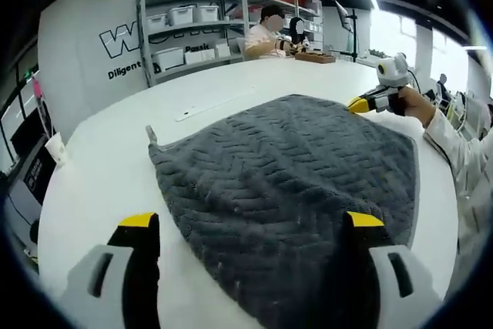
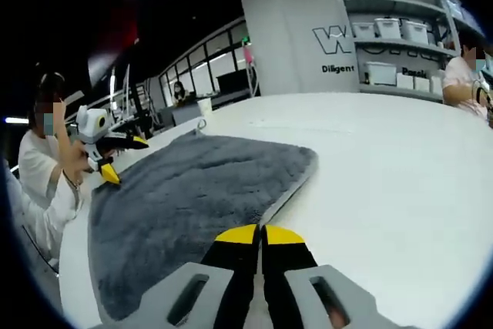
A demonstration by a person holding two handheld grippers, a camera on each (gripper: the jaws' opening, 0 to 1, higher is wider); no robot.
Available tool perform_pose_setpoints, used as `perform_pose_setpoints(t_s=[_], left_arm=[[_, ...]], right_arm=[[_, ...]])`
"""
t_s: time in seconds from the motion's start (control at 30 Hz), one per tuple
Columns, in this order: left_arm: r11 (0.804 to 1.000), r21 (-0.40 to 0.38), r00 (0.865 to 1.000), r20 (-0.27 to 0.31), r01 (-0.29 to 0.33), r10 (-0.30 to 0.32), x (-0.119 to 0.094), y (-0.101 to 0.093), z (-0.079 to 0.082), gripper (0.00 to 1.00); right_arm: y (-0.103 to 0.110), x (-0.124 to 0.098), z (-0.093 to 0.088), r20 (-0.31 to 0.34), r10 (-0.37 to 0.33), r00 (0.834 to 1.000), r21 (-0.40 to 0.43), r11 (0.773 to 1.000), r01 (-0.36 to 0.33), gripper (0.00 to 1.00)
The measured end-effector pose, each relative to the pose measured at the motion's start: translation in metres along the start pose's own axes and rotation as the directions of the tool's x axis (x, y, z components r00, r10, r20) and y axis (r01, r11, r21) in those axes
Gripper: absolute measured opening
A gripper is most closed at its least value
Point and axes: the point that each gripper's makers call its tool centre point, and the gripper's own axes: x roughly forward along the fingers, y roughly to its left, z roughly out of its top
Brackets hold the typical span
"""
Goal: Open the folded towel by lifting each exposed corner and separating the folded layers until the towel lies flat within the target outline without major curled edges
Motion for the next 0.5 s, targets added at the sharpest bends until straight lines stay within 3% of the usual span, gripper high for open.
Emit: perform_pose_setpoints(t_s=[0.5], left_arm=[[1.000, -0.020, 1.000, -0.019, 0.009, -0.010, 0.003, -0.001, -0.006, 0.96]], right_arm=[[-0.023, -0.020, -0.008, -0.024, -0.056, 0.998, 0.024, 0.998, 0.057, 0.00]])
